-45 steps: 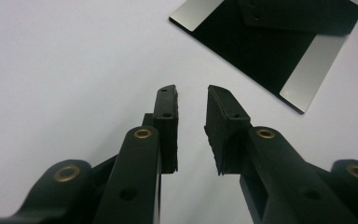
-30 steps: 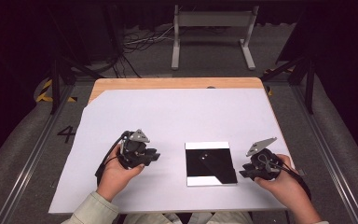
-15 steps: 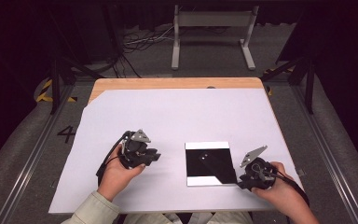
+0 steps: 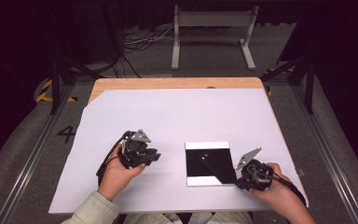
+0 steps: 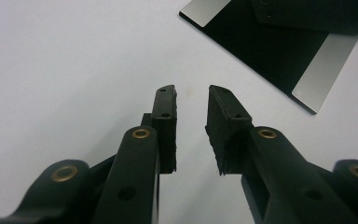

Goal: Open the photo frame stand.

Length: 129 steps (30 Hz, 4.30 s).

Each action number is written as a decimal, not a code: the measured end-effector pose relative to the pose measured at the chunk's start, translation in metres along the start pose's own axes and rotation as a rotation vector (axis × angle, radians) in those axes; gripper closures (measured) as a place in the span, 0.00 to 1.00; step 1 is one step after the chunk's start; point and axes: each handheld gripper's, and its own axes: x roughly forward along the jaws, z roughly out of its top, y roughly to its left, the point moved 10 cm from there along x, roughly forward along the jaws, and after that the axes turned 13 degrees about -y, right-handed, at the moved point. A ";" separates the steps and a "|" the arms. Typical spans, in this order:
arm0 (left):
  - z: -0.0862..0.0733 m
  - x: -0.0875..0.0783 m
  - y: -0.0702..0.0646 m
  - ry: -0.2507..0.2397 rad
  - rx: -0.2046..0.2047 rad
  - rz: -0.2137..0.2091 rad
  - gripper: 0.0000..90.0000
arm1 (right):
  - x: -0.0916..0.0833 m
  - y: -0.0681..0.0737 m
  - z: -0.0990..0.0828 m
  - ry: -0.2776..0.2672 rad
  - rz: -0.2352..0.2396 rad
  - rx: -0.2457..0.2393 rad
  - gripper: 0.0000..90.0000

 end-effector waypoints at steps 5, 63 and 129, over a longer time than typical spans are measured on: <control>0.000 0.006 -0.008 -0.002 0.005 -0.023 0.84 | -0.001 0.000 0.000 0.004 -0.017 -0.008 0.96; -0.012 0.079 -0.096 0.090 0.185 -0.199 1.00 | -0.046 0.000 0.056 -0.315 -0.007 0.017 1.00; 0.003 0.021 -0.033 -0.004 0.079 -0.045 0.87 | -0.055 -0.032 0.099 -0.276 -0.028 0.170 0.48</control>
